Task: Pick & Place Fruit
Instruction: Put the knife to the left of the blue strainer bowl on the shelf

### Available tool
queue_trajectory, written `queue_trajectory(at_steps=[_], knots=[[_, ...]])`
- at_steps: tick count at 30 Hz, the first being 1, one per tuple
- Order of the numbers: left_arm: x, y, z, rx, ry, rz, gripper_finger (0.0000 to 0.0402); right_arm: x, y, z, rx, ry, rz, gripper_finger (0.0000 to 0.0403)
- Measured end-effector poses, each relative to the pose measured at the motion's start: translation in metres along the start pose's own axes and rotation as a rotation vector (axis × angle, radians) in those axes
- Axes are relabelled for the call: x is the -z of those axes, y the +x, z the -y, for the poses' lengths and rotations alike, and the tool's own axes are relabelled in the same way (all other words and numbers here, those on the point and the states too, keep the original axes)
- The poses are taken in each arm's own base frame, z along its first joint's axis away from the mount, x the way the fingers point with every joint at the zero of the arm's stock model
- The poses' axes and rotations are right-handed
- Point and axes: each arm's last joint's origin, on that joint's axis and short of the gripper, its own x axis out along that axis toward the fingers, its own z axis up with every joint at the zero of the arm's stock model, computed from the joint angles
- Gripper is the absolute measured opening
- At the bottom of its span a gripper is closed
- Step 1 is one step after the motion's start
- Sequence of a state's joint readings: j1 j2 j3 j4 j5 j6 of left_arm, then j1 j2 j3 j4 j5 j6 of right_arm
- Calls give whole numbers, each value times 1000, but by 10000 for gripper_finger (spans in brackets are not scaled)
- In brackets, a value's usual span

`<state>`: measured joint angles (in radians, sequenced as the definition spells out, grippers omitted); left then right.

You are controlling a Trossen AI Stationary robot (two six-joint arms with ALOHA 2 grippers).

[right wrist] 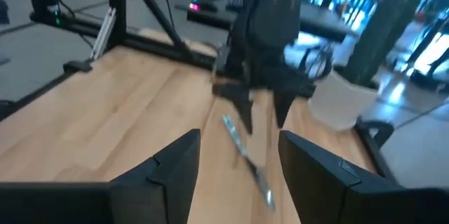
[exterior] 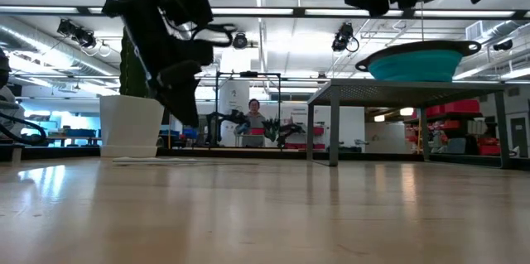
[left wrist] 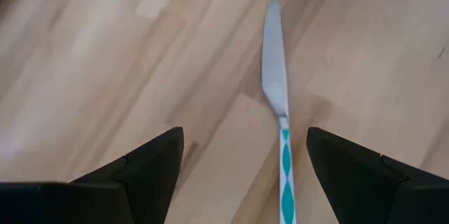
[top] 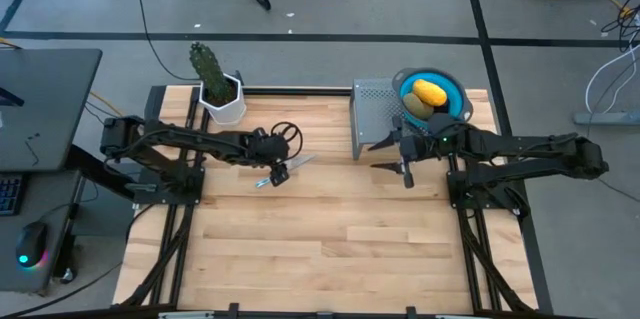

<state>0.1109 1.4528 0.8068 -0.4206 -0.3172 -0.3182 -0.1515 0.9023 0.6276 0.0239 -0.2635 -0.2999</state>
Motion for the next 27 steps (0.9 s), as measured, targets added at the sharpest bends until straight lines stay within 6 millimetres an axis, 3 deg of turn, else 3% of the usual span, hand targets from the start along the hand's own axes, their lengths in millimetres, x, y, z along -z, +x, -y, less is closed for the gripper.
queue_trajectory(at_steps=[9,22,27], knots=[[18,13,-6,38,-5,-41,309,-12,-1,3,37,-53,122,204],[31,20,2,100,4,-21,309,-9,-1,6,138,-53,62,204],[33,35,10,141,32,-38,309,-7,-1,5,134,-50,50,204]])
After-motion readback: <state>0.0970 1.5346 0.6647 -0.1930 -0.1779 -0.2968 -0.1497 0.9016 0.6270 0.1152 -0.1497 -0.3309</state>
